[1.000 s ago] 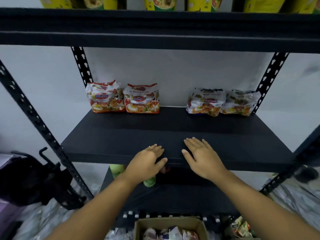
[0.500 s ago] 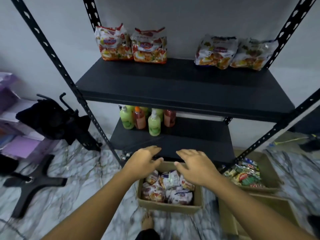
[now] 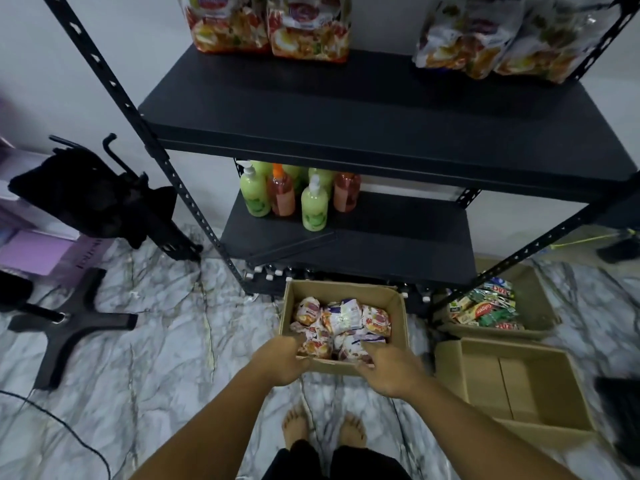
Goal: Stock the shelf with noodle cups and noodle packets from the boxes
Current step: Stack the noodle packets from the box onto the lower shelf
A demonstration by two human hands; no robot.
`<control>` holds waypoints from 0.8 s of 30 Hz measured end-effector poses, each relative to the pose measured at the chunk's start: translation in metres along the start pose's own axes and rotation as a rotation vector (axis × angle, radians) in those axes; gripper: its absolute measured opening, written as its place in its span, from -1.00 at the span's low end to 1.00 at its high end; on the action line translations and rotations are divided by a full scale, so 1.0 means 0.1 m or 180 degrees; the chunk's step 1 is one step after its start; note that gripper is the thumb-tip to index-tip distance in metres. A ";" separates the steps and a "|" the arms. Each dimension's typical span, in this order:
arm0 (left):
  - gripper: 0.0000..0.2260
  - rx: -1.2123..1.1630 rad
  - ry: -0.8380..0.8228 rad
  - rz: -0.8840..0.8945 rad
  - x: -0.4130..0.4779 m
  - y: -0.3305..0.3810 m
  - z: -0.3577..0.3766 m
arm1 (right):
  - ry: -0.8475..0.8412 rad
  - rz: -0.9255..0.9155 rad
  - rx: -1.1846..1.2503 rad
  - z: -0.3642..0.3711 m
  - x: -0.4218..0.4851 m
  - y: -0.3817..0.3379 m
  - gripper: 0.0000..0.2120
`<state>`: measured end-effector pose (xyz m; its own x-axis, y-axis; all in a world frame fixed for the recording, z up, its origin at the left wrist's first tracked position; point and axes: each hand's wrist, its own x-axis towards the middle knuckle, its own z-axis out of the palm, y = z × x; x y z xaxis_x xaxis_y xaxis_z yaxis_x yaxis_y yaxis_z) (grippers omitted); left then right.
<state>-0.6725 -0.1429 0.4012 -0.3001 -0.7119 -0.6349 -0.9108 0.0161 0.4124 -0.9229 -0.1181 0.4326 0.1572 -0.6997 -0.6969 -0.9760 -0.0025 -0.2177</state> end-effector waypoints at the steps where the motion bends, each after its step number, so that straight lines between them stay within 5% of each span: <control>1: -0.47 -0.0010 -0.0017 0.0006 0.04 -0.05 0.03 | -0.0033 0.0032 0.0037 0.04 0.06 0.01 -0.37; 12: -0.61 -0.0423 -0.0075 0.0031 1.50 -0.69 0.58 | -0.0133 0.0181 0.0322 0.71 1.83 0.39 -0.39; 18: -0.37 -0.0164 0.0015 -0.0038 2.99 -1.38 1.44 | -0.0123 0.0064 0.0405 1.53 3.37 0.87 -0.36; 24: -0.15 0.0020 -0.0264 -0.0260 4.04 -1.77 2.11 | 0.0331 -0.0336 -0.0383 1.99 4.65 1.16 -0.31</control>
<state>-0.6928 -0.2850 -0.0661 -0.2470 -0.6505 -0.7182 -0.9349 -0.0349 0.3532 -0.9336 -0.3012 -0.0528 0.2495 -0.7611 -0.5987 -0.9668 -0.1609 -0.1983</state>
